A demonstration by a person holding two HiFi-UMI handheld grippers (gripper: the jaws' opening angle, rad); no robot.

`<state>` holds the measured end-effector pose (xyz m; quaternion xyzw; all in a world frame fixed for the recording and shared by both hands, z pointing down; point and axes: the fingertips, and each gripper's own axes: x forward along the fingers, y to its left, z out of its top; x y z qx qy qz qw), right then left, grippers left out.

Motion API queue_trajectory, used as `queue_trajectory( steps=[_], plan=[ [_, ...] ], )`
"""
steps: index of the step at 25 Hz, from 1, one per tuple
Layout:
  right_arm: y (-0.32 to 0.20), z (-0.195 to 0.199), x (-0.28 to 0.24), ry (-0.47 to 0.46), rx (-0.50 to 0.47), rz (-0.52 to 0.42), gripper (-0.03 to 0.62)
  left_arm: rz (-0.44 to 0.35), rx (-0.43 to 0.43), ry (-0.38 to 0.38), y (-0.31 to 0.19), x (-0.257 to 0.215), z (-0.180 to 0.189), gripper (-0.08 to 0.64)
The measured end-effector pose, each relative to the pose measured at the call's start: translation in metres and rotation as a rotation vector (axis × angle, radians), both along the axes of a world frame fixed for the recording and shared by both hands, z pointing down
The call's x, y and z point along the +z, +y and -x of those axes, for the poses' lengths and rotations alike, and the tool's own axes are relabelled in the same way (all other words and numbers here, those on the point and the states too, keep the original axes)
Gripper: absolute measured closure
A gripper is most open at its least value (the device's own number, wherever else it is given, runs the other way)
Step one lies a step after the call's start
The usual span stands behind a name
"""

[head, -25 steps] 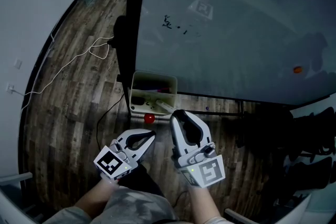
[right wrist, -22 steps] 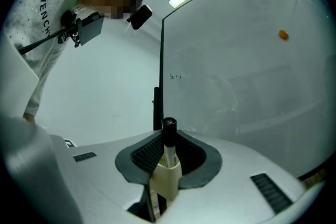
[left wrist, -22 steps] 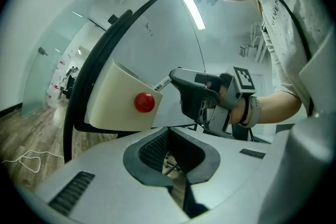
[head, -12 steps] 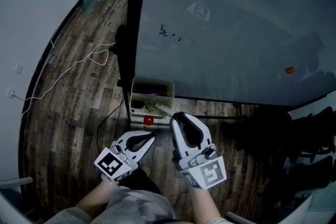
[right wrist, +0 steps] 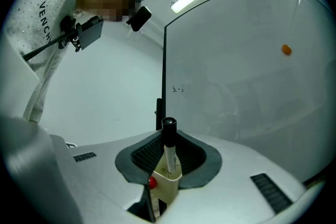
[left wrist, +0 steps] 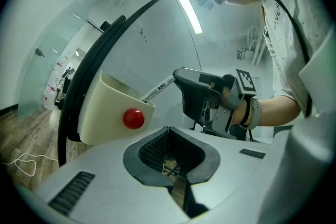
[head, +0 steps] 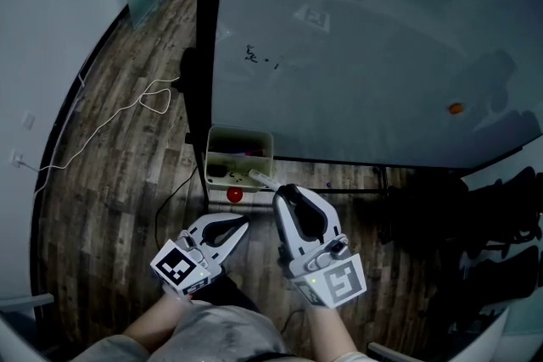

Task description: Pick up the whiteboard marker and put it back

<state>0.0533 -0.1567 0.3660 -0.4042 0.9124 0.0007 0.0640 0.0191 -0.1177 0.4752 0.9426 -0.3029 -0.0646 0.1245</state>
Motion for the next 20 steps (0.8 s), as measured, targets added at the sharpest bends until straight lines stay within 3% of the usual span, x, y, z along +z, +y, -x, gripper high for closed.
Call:
queue_trajectory(
  steps=[20],
  plan=[
    [0.016, 0.003, -0.037, 0.001, -0.009, -0.063, 0.514, -0.041, 0.027, -0.016, 0.006, -0.028, -0.012, 0.543]
  ],
)
